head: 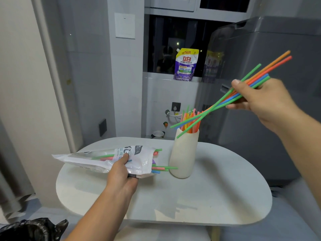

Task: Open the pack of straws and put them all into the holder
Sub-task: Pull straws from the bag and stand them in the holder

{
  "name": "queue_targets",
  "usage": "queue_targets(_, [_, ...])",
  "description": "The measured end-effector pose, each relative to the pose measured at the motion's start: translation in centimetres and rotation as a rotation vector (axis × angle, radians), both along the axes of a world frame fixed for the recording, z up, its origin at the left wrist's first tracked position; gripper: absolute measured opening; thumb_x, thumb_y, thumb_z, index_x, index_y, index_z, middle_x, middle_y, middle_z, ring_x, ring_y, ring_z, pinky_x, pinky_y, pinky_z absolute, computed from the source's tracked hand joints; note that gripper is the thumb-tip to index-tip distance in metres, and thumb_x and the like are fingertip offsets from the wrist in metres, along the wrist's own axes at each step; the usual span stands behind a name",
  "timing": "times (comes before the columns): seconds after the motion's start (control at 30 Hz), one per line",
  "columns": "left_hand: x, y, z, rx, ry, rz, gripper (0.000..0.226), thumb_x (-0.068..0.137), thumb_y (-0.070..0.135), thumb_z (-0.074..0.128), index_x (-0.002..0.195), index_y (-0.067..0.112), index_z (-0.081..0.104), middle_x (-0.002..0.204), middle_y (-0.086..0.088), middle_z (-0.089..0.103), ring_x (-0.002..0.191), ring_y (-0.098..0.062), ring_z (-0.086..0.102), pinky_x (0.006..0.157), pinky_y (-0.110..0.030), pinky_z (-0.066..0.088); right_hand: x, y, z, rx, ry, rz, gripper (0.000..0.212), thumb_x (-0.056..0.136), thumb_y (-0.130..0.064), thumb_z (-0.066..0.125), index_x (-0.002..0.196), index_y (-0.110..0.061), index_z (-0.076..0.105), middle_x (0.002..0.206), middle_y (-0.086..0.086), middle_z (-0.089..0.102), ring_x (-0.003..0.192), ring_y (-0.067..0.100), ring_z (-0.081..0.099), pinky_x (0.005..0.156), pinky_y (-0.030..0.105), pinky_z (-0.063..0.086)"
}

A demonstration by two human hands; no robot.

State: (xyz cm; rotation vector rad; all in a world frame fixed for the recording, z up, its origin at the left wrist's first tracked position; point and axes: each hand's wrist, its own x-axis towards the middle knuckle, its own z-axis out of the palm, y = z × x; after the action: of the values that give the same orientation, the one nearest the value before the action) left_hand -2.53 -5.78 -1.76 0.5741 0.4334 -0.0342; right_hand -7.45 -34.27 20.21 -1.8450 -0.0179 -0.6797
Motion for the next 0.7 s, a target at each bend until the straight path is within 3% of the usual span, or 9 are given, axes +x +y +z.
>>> queue_targets(0.17, [-0.1,0.0,-0.1,0.007,0.007,-0.002,0.038,0.102,0.014,0.055,0.140,0.006,0.054,0.136,-0.022,0.065,0.126,-0.048,0.060,0.104,-0.074,0.041,0.5,0.3,1.6,-0.129,-0.005,-0.053,0.033,0.091,-0.029,0.070,0.100,0.002,0.067,0.089,0.012,0.074,0.072,0.022,0.076,0.064,0.031,0.063])
queue_targets(0.33, [-0.4,-0.1,0.1,0.017,-0.008,-0.006,0.035,0.103,0.013,0.054,0.137,0.004,0.057,0.133,-0.021,0.067,0.124,-0.048,0.061,0.104,-0.068,0.046,0.9,0.8,2.8,-0.246,-0.020,-0.134,0.035,0.088,-0.035,0.071,0.100,-0.003,0.068,0.089,0.009,0.074,0.067,0.015,0.076,0.062,0.030,0.063])
queue_targets(0.53, [-0.3,-0.1,-0.1,0.020,-0.001,-0.016,0.037,0.101,0.013,0.058,0.136,0.005,0.057,0.132,-0.021,0.068,0.123,-0.049,0.062,0.101,-0.071,0.046,1.4,1.9,3.4,-0.317,-0.022,-0.165,0.035,0.088,-0.037,0.071,0.100,-0.005,0.068,0.089,0.008,0.074,0.064,0.014,0.075,0.061,0.028,0.062])
queue_targets(0.7, [-0.3,-0.1,0.1,0.010,-0.014,-0.016,0.036,0.100,0.012,0.058,0.136,0.007,0.057,0.132,-0.019,0.068,0.123,-0.048,0.062,0.102,-0.071,0.045,2.2,2.9,3.7,-0.368,-0.005,-0.161,0.036,0.087,-0.041,0.070,0.103,-0.008,0.067,0.092,0.005,0.074,0.068,0.013,0.075,0.069,0.036,0.063])
